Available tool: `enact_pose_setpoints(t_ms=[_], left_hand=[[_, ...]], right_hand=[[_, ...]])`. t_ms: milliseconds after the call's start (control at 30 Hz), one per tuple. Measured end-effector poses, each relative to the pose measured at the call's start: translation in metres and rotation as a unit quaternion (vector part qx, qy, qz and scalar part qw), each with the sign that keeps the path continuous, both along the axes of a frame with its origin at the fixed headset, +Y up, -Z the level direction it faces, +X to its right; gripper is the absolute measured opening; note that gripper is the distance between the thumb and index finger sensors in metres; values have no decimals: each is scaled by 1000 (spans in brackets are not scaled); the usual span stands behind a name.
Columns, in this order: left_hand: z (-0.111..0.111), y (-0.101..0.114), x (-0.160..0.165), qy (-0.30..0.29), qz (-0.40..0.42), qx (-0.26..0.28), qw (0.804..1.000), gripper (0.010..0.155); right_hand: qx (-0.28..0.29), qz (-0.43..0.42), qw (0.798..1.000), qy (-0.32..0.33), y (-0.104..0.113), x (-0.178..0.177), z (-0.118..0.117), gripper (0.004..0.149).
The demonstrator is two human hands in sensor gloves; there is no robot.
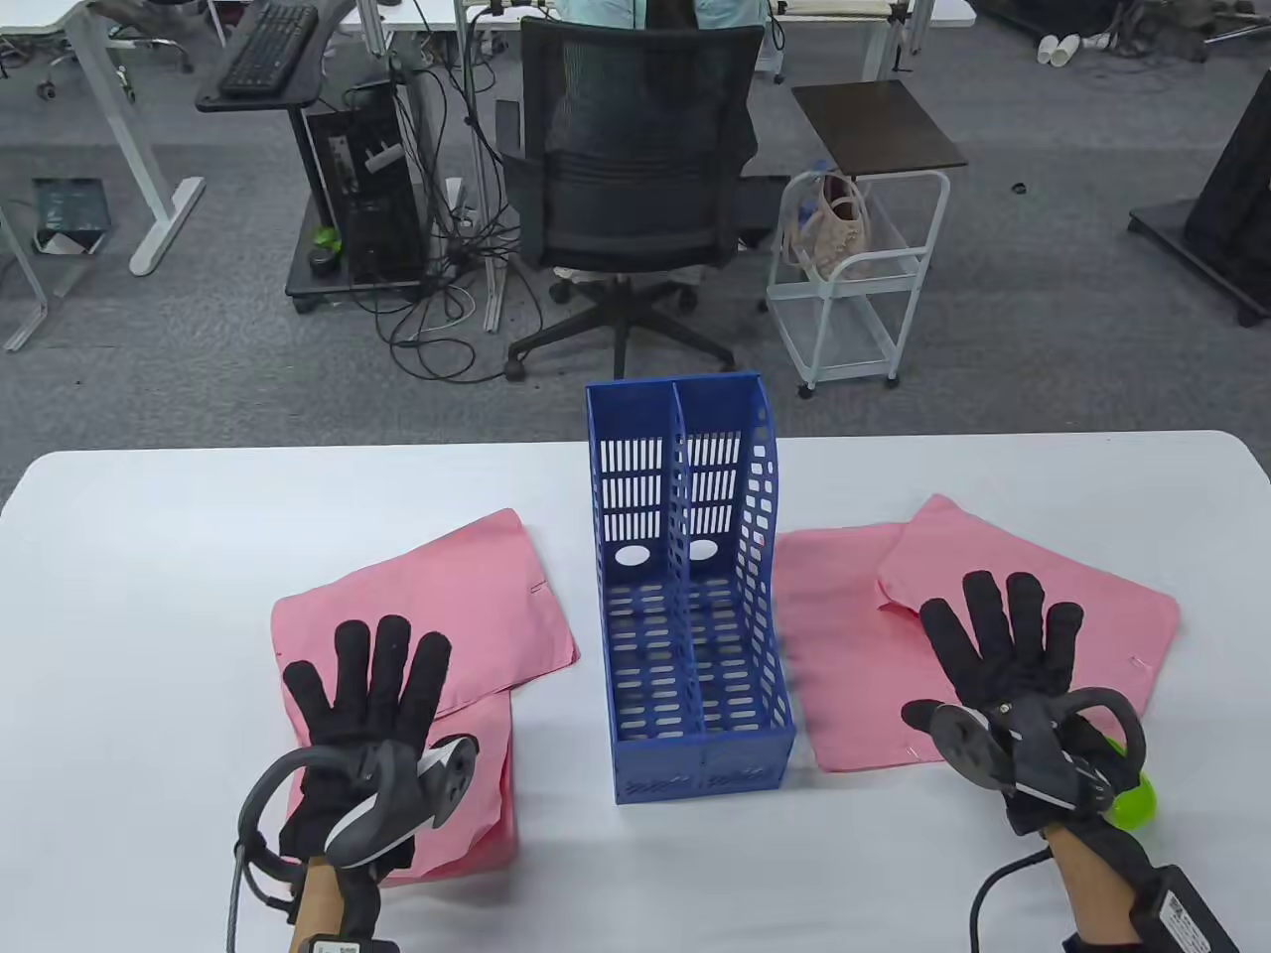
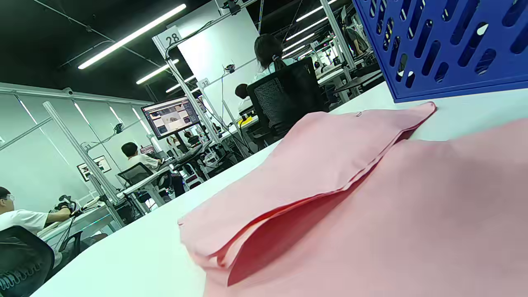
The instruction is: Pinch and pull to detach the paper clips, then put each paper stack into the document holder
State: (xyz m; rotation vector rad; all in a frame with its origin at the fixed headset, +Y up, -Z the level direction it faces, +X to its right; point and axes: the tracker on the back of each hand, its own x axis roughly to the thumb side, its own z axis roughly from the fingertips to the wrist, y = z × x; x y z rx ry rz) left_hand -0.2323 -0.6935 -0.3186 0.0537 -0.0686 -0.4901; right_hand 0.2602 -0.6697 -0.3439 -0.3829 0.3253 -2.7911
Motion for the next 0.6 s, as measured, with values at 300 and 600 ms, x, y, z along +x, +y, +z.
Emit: enact_pose_setpoints(t_ms=[300,600], left_hand=[[-1,0,-2,1,8,-3,1000,96],[-4,-4,-16,30,47,-23,998,100]], right_hand=[[8,-8,1000,10,4,-3,1,90],[4,-27,1000,16,5,-2,2,89]])
